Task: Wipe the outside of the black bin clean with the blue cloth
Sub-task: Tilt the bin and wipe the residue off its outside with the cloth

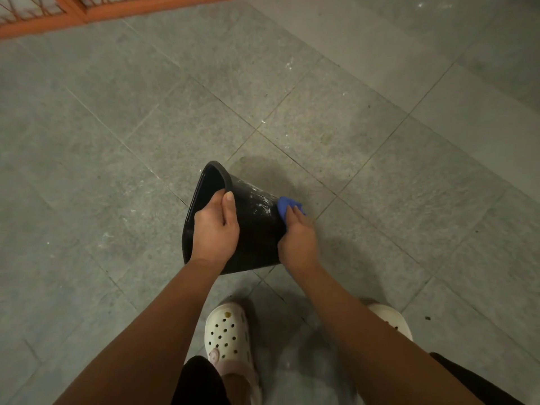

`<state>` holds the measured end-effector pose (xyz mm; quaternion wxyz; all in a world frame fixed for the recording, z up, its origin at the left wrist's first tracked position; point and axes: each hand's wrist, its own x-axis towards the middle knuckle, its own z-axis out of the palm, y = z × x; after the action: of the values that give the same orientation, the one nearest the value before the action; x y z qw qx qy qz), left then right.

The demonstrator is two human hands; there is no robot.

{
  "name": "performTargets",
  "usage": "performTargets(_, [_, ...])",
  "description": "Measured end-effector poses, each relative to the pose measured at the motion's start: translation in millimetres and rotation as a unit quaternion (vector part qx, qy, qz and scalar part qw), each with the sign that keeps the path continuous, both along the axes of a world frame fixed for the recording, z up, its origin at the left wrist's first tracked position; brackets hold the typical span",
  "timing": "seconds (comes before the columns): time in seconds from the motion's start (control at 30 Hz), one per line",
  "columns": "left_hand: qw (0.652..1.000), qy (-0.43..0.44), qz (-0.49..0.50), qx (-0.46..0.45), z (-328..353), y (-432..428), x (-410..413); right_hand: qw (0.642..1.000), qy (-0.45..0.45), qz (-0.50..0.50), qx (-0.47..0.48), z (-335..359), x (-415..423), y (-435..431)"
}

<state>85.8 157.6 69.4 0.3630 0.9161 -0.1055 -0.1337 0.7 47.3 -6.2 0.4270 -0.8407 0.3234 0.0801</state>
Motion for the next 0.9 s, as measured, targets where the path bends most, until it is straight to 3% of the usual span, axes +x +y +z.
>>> performTargets(0.13, [1.000, 0.010, -0.014, -0.005, 2.3, -2.2, -2.8, 0.999, -0.025, 0.022, -0.002, -2.3, 7.5, -12.3])
performTargets(0.33, [1.000, -0.002, -0.029, -0.006, 5.5, -7.9, -7.0, 0.996, 0.087, -0.005, 0.020, -9.3, -3.3, -25.2])
performTargets(0.57, [0.999, -0.002, -0.050, -0.009, 3.8, -8.1, -6.2, 0.998, -0.029, 0.027, -0.045, 0.4, 7.6, -9.1])
performTargets(0.63, [0.999, -0.009, -0.044, -0.008, 3.1, -7.6, -5.7, 0.998, -0.021, 0.041, -0.035, -4.5, 7.0, -17.6])
performTargets(0.77, [0.999, -0.004, -0.032, -0.009, 2.8, -4.9, -4.1, 0.996, 0.082, 0.036, -0.008, -12.2, -4.5, -27.3])
performTargets(0.9, [1.000, -0.002, -0.018, -0.007, 0.7, -0.8, 1.2, 0.999, 0.002, 0.016, -0.029, -4.2, -4.6, -10.1])
